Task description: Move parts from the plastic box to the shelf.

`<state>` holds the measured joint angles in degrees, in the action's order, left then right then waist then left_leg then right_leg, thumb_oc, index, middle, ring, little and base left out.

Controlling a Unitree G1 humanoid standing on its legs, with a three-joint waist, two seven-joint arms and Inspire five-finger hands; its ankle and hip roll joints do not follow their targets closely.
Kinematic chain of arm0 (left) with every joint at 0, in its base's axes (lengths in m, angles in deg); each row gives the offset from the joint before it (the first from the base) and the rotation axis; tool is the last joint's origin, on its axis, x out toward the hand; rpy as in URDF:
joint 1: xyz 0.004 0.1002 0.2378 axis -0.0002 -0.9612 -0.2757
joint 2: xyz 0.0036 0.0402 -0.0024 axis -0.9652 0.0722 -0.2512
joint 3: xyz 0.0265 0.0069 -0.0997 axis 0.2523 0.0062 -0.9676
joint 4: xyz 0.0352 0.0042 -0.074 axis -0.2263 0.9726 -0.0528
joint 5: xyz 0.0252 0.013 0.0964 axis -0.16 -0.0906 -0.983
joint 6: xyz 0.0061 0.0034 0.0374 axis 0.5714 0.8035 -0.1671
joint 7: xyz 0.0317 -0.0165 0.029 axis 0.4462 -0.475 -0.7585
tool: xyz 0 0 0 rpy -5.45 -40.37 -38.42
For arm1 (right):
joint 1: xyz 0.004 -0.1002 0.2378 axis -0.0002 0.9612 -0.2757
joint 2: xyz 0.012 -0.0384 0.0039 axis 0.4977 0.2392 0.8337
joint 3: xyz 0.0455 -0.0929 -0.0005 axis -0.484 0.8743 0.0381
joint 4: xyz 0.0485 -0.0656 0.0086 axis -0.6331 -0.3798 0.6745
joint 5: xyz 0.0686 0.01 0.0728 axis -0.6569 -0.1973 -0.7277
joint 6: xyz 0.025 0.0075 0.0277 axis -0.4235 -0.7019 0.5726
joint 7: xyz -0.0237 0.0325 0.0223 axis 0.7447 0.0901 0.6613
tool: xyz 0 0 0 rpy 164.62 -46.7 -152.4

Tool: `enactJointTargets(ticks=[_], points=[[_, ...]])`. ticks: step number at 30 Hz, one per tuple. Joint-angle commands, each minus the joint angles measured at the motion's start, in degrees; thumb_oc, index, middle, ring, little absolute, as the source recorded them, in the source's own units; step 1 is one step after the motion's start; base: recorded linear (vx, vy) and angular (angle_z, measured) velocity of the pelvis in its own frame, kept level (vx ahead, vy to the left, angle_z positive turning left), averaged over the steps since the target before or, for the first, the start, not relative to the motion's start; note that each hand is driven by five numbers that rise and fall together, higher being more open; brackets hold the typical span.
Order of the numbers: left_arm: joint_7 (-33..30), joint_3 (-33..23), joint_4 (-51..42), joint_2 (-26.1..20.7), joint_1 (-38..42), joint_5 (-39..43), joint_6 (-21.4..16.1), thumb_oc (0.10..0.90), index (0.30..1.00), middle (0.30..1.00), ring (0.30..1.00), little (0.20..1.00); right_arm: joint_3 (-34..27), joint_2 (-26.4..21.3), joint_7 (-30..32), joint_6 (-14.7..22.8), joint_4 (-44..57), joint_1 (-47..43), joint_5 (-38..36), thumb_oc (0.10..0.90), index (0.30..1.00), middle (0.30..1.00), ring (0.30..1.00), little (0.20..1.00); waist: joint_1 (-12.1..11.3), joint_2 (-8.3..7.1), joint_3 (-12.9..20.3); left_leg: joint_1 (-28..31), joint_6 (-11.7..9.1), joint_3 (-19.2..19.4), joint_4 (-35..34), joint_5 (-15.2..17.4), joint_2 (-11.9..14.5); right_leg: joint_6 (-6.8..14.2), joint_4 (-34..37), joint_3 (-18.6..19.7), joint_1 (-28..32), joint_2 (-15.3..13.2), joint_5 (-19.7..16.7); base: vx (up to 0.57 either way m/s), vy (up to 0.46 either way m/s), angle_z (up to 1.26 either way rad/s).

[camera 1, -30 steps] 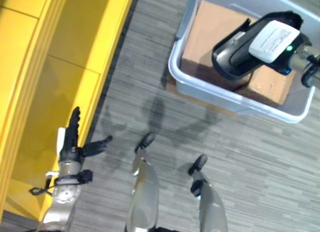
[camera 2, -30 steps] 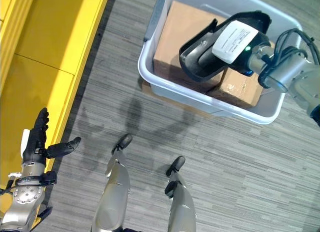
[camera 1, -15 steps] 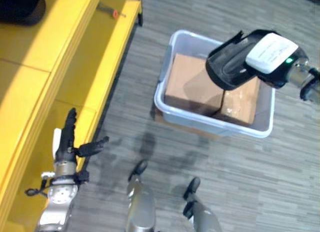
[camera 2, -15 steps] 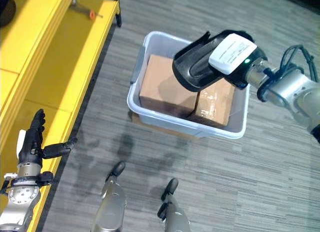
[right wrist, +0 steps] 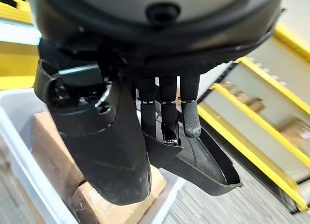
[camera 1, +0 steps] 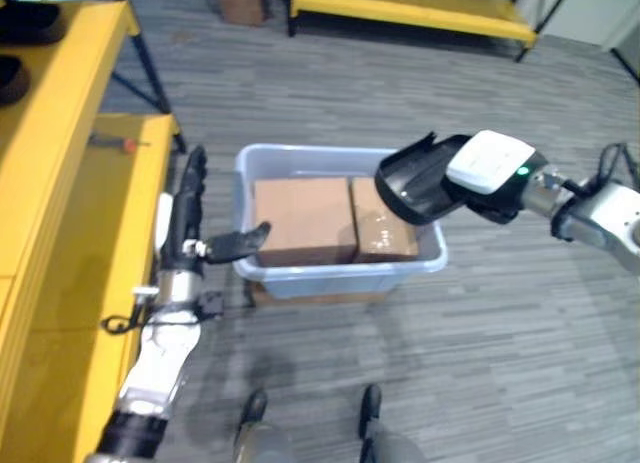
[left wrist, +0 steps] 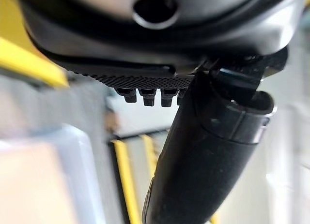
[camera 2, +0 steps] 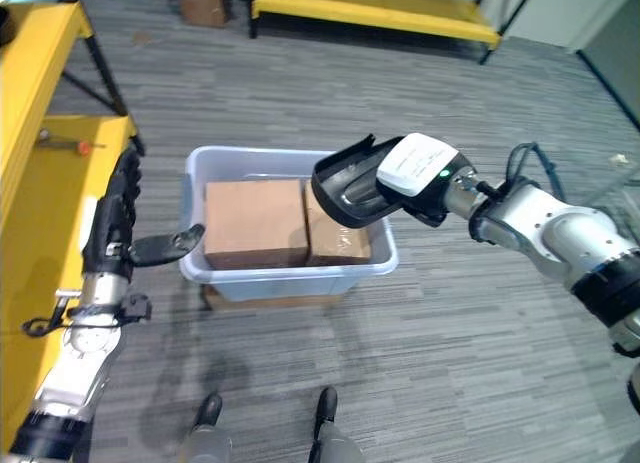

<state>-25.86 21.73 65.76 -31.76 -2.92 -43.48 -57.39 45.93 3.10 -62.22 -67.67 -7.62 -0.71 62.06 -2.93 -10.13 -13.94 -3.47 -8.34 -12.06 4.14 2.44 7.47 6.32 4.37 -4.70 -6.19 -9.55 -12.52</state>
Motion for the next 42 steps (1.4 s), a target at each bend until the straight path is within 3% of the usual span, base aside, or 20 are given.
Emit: enactJointTargets(ticks=[1, 5, 6, 9, 21, 25, 26, 32, 42], points=[[-6.29, 2.85, -1.47, -5.24, 3.27, -10.33, -5.97, 0.9, 1.0, 1.0, 1.0, 1.0, -0.46, 2.07, 3.82, -3.02, -3.23, -7.45, -3.31, 0.4, 0.3, 0.3, 0.3, 0.3, -0.59, 1.96, 11.64, 4.04, 4.16, -2.73, -8.92, -3.71, 0.13, 4.03, -5.15, -1.37, 2.73, -0.06, 8.68, 0.03, -0.022, -0.35], [-9.06, 5.28, -0.95, -10.78, 7.42, -23.32, -4.36, 0.9, 1.0, 1.0, 1.0, 1.0, 2.02, 4.08, 4.19, -1.91, -3.19, -10.63, -3.17, 0.4, 0.3, 0.3, 0.3, 0.3, 0.76, 2.57, 12.95, 5.48, 4.05, -1.14, -8.91, -3.1, 0.79, 3.91, -4.98, 0.3, 3.0, 0.62, 8.85, 0.03, -0.015, -0.31], [-9.19, 5.31, -0.86, -10.75, 7.48, -23.46, -4.37, 0.9, 1.0, 1.0, 1.0, 1.0, 2.08, 4.12, 4.19, -1.9, -3.24, -10.73, -3.19, 0.4, 0.3, 0.3, 0.3, 0.3, 0.73, 2.58, 12.92, 5.51, 4.04, -1.07, -8.9, -3.07, 0.81, 3.9, -4.98, 0.37, 2.98, 0.65, 8.84, 0.02, -0.019, -0.26], [-11.72, 7.9, -0.7, -17.76, 9.71, -35.24, -3.4, 0.9, 1.0, 1.0, 1.0, 1.0, 3.32, 6.27, 4.92, -0.47, -2.11, -13.0, -2.97, 0.4, 0.3, 0.3, 0.3, 0.3, 1.74, 3.51, 13.93, 6.49, 3.95, 0.09, -8.98, -2.76, 1.2, 3.95, -4.96, 1.69, 3.09, 1.18, 9.03, 0.02, -0.019, -0.29], [-12.06, 11.74, 0.41, -27.32, 9.54, -46.43, -3.24, 0.9, 1.0, 1.0, 1.0, 1.0, 3.02, 8.26, 5.47, 1.29, 0.5, -13.12, -2.67, 0.4, 0.3, 0.3, 0.3, 0.3, 3.07, 5.11, 14.63, 7.87, 4.1, 1.97, -9.14, -2.09, 1.11, 4.23, -4.32, 3.1, 3.62, 1.13, 8.58, 0.02, 0.0, -0.06], [-11.18, 16.48, -0.37, -30.59, 12.33, -51.14, -4.04, 0.9, 1.0, 1.0, 1.0, 1.0, 3.42, 9.05, 5.85, 1.56, 0.61, -13.86, -2.85, 0.4, 0.3, 0.3, 0.3, 0.3, 3.59, 5.5, 14.76, 8.09, 4.16, 2.23, -9.14, -1.89, 1.1, 4.27, -4.13, 3.12, 4.04, 0.99, 8.59, 0.01, 0.0, 0.0], [-10.61, 20.31, -0.69, -32.69, 15.02, -54.16, -4.28, 0.9, 1.0, 1.0, 1.0, 1.0, 3.81, 9.56, 6.09, 1.91, 1.11, -14.49, -2.84, 0.4, 0.3, 0.3, 0.3, 0.3, 4.01, 5.75, 15.0, 8.35, 4.24, 2.43, -9.14, -1.72, 1.01, 4.34, -4.05, 3.24, 4.14, 1.0, 8.58, 0.0, 0.0, 0.0], [-9.88, 24.69, 0.0, -32.46, 17.7, -56.19, -4.48, 0.9, 1.0, 1.0, 1.0, 1.0, 3.81, 10.11, 6.28, 2.08, 1.25, -14.78, -2.63, 0.4, 0.3, 0.3, 0.3, 0.3, 3.95, 5.64, 15.01, 8.68, 4.23, 2.79, -9.14, -1.53, 1.11, 4.35, -3.78, 3.54, 4.45, 1.1, 8.64, 0.0, -0.002, -0.02], [-10.52, 22.81, -0.91, -26.31, 15.84, -56.61, -3.44, 0.9, 1.0, 1.0, 1.0, 1.0, 2.32, 12.23, 6.65, 1.14, 0.13, -14.51, -2.07, 0.4, 0.3, 0.3, 0.3, 0.3, 4.29, 5.14, 15.24, 8.79, 4.21, 3.09, -9.14, -1.39, 1.52, 3.97, -3.23, 3.7, 4.98, 1.22, 8.71, 0.0, -0.002, -0.01]])
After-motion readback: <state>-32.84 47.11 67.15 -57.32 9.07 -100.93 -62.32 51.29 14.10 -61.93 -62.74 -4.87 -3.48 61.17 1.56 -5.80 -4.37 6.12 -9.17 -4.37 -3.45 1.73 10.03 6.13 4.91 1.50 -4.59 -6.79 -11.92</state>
